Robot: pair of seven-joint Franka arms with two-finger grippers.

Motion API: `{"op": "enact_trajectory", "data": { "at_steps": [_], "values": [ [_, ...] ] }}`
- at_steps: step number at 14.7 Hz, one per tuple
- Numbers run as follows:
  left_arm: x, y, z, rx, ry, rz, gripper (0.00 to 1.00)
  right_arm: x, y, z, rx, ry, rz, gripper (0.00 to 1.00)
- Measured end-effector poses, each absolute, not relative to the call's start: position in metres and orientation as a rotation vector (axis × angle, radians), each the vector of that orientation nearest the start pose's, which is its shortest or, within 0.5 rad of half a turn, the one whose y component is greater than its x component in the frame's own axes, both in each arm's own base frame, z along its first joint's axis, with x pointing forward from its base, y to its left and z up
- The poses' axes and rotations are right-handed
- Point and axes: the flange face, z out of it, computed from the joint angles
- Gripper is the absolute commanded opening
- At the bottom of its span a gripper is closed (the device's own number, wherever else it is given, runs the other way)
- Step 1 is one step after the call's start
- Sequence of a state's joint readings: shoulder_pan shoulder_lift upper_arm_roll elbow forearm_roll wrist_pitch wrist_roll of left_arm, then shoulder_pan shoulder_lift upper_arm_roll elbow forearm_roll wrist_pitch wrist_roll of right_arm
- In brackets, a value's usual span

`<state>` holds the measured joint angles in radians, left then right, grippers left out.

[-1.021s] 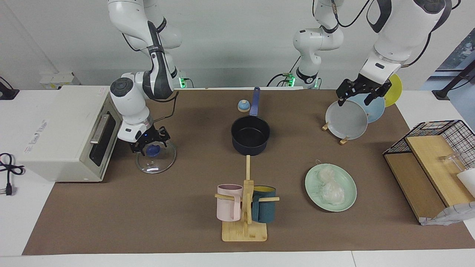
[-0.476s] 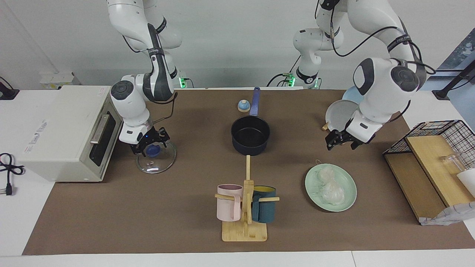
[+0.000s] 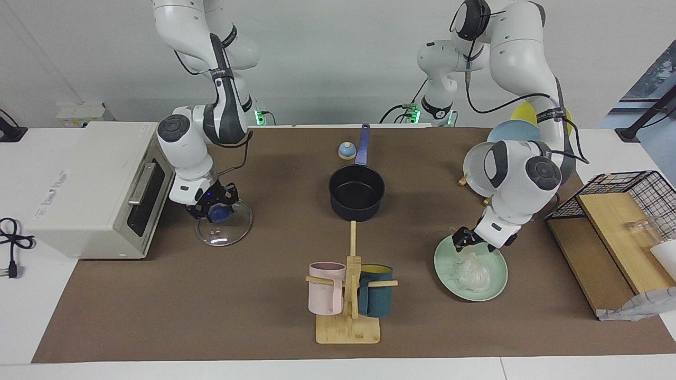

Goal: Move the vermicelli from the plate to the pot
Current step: 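Grasp the white vermicelli on the green plate with the left gripper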

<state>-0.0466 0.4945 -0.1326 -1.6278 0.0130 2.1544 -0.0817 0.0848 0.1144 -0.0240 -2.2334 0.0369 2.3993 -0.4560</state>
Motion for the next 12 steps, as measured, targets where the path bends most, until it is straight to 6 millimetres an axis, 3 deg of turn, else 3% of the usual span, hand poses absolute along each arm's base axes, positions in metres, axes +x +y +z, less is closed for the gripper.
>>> {"op": "enact_trajectory", "data": {
  "at_steps": [3,4,5,6,7,12],
  "values": [
    [0.678,-0.111,0.323,-3.161,0.186,-0.058,0.98,0.542,0.034,0.326,-3.032,-0.762,-0.077,0.42],
    [0.678,-0.111,0.322,-3.150,0.198,-0.057,0.87,0.543,0.036,0.328,-3.030,-0.765,-0.065,0.42],
    [0.678,-0.111,0.321,-3.145,0.204,-0.057,0.69,0.545,0.037,0.332,-3.027,-0.768,-0.050,0.42],
    [0.679,-0.111,0.321,-3.143,0.206,-0.058,0.30,0.548,0.038,0.337,-3.024,-0.770,-0.035,0.42],
    [0.679,-0.111,0.321,-3.142,0.209,-0.059,0.00,0.552,0.039,0.344,-3.021,-0.772,-0.020,0.39],
    [0.681,-0.116,0.326,-3.143,0.244,-0.080,0.00,0.571,0.041,0.385,-3.014,-0.752,0.047,0.28]
  ]
}}
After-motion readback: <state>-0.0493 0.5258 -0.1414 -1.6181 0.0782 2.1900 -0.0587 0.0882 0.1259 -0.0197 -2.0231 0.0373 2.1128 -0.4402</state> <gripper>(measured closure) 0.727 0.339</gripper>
